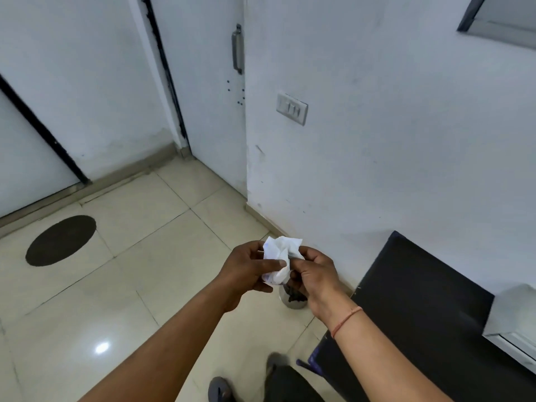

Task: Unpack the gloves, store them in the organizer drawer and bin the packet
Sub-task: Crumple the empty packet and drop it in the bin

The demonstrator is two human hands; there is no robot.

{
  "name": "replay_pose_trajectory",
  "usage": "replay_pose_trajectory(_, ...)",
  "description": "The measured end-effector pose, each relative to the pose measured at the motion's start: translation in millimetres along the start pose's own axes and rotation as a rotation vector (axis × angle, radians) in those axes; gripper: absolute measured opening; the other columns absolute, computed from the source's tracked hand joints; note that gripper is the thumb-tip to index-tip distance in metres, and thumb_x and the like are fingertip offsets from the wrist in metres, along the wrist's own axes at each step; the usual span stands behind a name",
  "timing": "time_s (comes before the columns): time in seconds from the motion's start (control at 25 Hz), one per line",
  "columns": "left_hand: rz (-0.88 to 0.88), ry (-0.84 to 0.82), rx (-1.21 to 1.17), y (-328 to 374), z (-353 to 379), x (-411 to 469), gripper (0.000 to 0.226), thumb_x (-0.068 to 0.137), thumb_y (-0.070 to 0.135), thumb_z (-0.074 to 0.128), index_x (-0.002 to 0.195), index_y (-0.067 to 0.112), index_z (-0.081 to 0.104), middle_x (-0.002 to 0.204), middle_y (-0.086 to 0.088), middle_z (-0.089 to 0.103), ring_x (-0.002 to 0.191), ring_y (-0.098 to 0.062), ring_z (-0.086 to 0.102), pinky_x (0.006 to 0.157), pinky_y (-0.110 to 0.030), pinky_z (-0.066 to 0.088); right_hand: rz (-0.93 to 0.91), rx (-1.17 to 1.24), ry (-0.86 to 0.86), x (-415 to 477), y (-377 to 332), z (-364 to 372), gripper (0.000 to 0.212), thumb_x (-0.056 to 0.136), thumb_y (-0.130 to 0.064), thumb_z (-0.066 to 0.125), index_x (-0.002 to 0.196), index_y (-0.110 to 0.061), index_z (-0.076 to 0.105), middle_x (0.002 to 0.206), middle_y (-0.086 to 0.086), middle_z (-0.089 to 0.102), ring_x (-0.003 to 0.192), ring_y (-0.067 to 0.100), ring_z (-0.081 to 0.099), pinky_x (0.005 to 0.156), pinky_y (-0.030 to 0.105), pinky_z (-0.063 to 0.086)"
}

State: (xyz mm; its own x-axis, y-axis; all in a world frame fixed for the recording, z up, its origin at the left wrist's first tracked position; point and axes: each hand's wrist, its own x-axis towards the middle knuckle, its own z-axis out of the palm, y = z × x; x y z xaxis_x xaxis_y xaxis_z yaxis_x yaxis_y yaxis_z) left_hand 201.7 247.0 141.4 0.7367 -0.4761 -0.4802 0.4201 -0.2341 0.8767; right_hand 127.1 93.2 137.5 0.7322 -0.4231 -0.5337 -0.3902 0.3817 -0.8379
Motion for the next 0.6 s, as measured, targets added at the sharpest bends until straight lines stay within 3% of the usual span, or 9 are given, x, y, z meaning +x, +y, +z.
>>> replay_pose_trajectory(0.12,-0.046,0.081,0.036,11,10,49,0.024,0.087,0.011,0.081,0.111,0.01,0.077,0.103,-0.016,0.082,0.081,-0.028,0.081,0.065,-0.038,0.067,-0.03,0.038,-0.026,26,-16,-5,0.017,0.092,0.0,0.07,0.1,-0.007,0.082,0.089,0.022,0.079,0.078,0.028,0.071,0.083,0.043,0.064)
replay_pose_trajectory(0.2,-0.14,0.061,-0.051,19,16,86,0.026,0.089,0.006,0.078,0.115,0.005,0.076,0.107,-0.019,0.081,0.083,-0.029,0.081,0.063,-0.032,0.065,-0.082,0.026,-0.099,47,-26,-16,0.018,0.09,-0.01,0.074,0.105,-0.009,0.081,0.103,0.024,0.079,0.09,0.032,0.075,0.095,0.046,0.061)
replay_pose_trajectory(0.28,-0.217,0.011,-0.132,28,22,118,0.03,0.087,-0.001,0.077,0.117,-0.001,0.075,0.106,-0.02,0.082,0.083,-0.027,0.081,0.065,-0.03,0.064,-0.183,-0.186,-0.13,68,-35,-29,0.023,0.081,-0.022,0.082,0.103,-0.026,0.082,0.112,0.014,0.079,0.104,0.031,0.075,0.101,0.047,0.059)
replay_pose_trajectory(0.36,-0.27,-0.027,-0.122,40,32,153,0.035,0.084,-0.005,0.075,0.119,-0.004,0.074,0.108,-0.023,0.082,0.084,-0.027,0.081,0.069,-0.03,0.065,-0.273,-0.477,-0.051,96,-39,-40,0.029,0.079,-0.026,0.089,0.102,-0.041,0.077,0.112,-0.002,0.074,0.103,0.013,0.072,0.096,0.035,0.058)
replay_pose_trajectory(0.44,-0.294,-0.069,-0.073,49,47,182,0.037,0.087,0.003,0.076,0.124,-0.002,0.072,0.114,-0.022,0.08,0.086,-0.028,0.081,0.07,-0.032,0.065,-0.334,-0.579,0.099,122,-39,-48,0.034,0.082,-0.03,0.089,0.113,-0.033,0.077,0.112,-0.011,0.071,0.099,0.0,0.067,0.093,0.025,0.056)
replay_pose_trajectory(0.6,-0.368,-0.171,0.012,61,74,230,0.039,0.094,0.038,0.075,0.123,0.012,0.073,0.114,-0.012,0.079,0.09,-0.032,0.079,0.078,-0.042,0.066,-0.203,-0.291,0.346,168,-35,-71,0.016,0.088,-0.032,0.082,0.104,-0.029,0.083,0.098,-0.012,0.081,0.095,0.008,0.074,0.088,0.033,0.06)
